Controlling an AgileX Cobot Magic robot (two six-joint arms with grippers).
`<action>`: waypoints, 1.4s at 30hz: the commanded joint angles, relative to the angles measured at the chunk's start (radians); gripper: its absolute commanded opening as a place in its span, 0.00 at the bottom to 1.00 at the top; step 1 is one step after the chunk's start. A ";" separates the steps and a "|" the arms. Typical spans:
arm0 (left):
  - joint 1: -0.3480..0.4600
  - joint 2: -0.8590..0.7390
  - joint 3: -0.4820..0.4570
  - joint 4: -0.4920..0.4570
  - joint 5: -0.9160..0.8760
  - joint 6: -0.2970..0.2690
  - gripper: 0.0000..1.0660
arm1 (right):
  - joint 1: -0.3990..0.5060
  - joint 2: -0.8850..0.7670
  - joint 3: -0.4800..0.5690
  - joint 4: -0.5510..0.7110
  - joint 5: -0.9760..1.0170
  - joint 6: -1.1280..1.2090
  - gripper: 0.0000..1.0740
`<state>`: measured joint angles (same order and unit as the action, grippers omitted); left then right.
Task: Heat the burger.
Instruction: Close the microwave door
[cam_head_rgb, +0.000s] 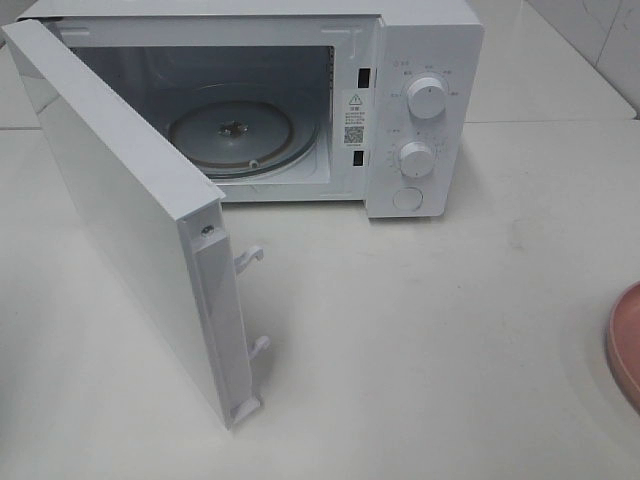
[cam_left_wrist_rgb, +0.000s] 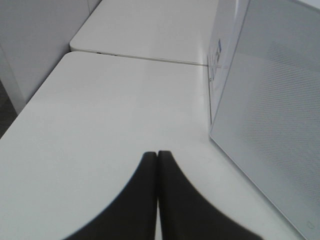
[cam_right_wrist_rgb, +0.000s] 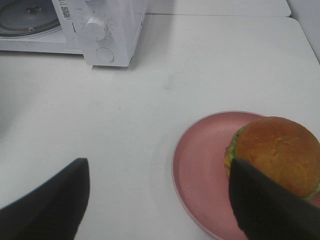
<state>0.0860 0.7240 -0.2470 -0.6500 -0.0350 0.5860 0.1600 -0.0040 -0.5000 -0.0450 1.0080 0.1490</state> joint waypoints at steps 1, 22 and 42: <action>0.000 0.028 0.003 -0.012 -0.065 -0.013 0.00 | -0.003 -0.027 0.002 -0.001 -0.012 -0.006 0.70; 0.000 0.358 0.003 0.953 -0.500 -0.918 0.00 | -0.003 -0.027 0.002 -0.001 -0.012 -0.006 0.70; -0.325 0.668 -0.015 0.740 -0.744 -0.756 0.00 | -0.003 -0.027 0.002 -0.001 -0.012 -0.006 0.70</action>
<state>-0.2050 1.3680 -0.2530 0.1480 -0.7340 -0.1800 0.1600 -0.0040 -0.5000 -0.0450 1.0080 0.1490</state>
